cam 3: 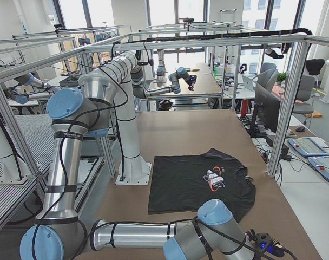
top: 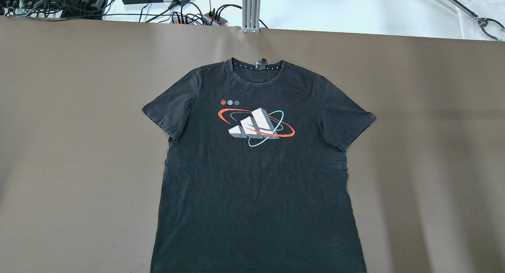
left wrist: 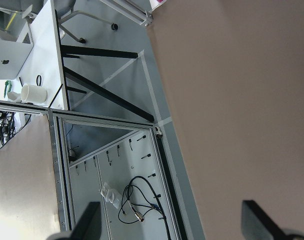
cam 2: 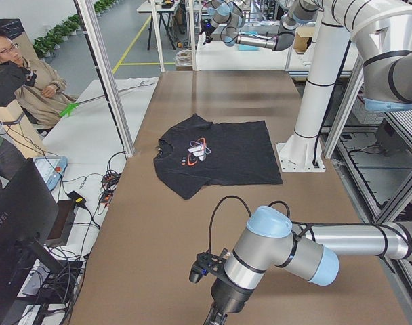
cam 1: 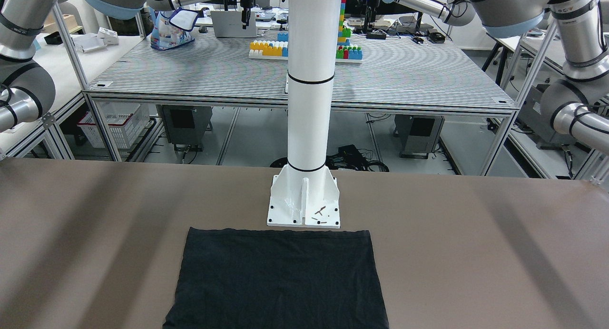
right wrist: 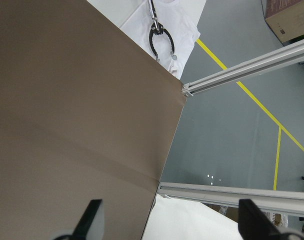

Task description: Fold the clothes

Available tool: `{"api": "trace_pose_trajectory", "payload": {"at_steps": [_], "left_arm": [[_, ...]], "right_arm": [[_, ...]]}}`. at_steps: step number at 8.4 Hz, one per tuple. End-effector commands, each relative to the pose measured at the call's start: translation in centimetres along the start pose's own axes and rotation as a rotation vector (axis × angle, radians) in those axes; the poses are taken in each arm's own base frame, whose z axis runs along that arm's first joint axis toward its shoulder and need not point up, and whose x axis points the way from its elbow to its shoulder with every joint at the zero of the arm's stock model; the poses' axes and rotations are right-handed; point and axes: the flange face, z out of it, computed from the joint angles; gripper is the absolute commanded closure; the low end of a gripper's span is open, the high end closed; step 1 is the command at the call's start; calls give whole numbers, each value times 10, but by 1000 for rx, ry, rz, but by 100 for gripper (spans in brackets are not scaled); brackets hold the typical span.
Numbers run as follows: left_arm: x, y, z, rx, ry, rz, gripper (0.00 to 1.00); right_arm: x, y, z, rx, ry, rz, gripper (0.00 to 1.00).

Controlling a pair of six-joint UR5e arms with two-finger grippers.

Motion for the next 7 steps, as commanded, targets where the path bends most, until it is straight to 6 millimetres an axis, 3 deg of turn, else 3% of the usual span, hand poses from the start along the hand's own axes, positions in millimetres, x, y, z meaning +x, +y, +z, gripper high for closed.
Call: {"api": "trace_pose_trajectory", "payload": {"at_steps": [1, 6, 7], "left_arm": [[1, -1, -4, 18, -5, 22, 0], [3, 10, -2, 9, -8, 19, 0], [8, 21, -3, -3, -5, 16, 0]], "right_arm": [[0, 1, 0, -4, 1, 3, 5], [0, 5, 5, -15, -4, 4, 5], [-1, 5, 5, -13, -8, 3, 5]]}}
